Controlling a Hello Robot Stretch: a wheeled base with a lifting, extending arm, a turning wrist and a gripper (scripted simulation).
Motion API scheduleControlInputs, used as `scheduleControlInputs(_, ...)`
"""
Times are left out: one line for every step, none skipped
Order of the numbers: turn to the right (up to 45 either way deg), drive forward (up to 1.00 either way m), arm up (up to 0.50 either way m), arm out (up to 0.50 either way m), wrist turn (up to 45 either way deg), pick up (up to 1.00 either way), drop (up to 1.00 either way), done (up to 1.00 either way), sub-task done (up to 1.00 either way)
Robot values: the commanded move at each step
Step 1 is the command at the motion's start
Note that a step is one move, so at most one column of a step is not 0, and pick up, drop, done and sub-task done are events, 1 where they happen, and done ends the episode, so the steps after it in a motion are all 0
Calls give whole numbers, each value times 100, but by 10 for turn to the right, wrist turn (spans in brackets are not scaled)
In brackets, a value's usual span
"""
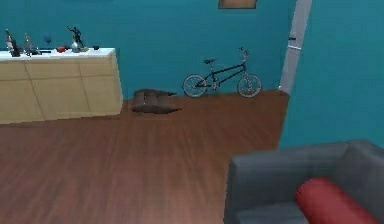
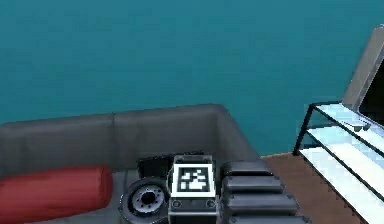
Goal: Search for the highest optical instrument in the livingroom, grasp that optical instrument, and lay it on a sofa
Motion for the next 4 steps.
scheduleControlInputs(-60, 0, 0, 0, 0, 0, 0, 0, 0)
scheduleControlInputs(0, 15, 0, 0, 0, 0, 0, 0, 0)
scheduleControlInputs(-450, 0, 0, 0, 0, 0, 0, 0, 0)
scheduleControlInputs(-450, 0, 0, 0, 0, 0, 0, 0, 0)
